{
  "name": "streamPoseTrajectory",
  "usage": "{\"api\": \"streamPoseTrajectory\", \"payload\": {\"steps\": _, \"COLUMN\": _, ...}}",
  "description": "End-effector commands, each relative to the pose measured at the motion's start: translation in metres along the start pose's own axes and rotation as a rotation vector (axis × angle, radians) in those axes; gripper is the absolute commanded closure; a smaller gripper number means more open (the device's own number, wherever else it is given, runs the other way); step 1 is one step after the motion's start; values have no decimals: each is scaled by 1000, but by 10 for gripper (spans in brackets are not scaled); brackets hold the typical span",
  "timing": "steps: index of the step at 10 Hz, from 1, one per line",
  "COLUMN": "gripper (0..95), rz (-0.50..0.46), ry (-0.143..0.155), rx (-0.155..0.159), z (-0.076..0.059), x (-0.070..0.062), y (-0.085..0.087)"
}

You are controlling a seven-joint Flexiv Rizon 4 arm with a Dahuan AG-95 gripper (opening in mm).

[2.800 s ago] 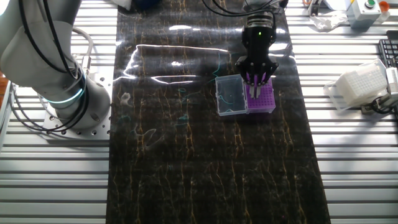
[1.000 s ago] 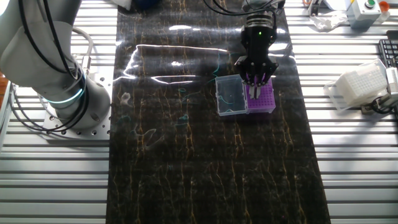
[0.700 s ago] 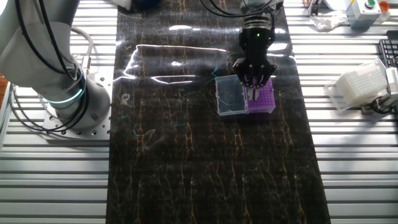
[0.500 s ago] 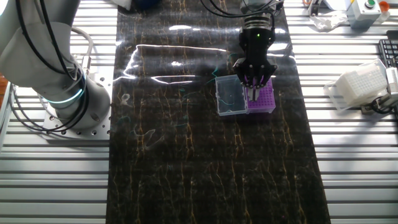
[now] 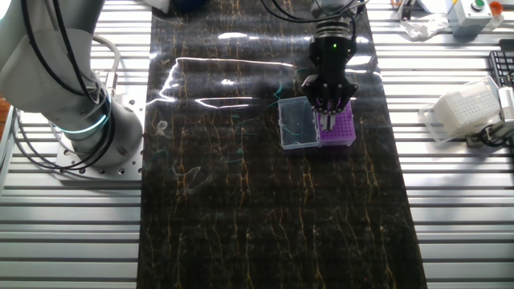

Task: Insert a small pipette tip into the holder for small pipette tips

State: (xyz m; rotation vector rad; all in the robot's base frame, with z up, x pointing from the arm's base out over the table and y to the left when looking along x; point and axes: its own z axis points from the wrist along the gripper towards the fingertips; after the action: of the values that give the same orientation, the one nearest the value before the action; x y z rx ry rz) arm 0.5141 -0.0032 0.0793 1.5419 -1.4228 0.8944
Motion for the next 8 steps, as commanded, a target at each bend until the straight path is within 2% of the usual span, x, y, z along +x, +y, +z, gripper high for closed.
{"api": "streamPoseTrajectory", "payload": {"steps": 1, "gripper": 950, "rz": 3, "ry": 2, "rx": -2, "z": 0, "x": -2, "y": -2}}
{"api": "streamPoseTrajectory", "payload": {"steps": 7, "gripper": 950, "rz": 12, "ry": 4, "rx": -3, "z": 7, "x": -10, "y": -6}}
{"api": "streamPoseTrajectory", "payload": {"steps": 8, "gripper": 950, "rz": 10, "ry": 15, "rx": -5, "z": 7, "x": -10, "y": -6}}
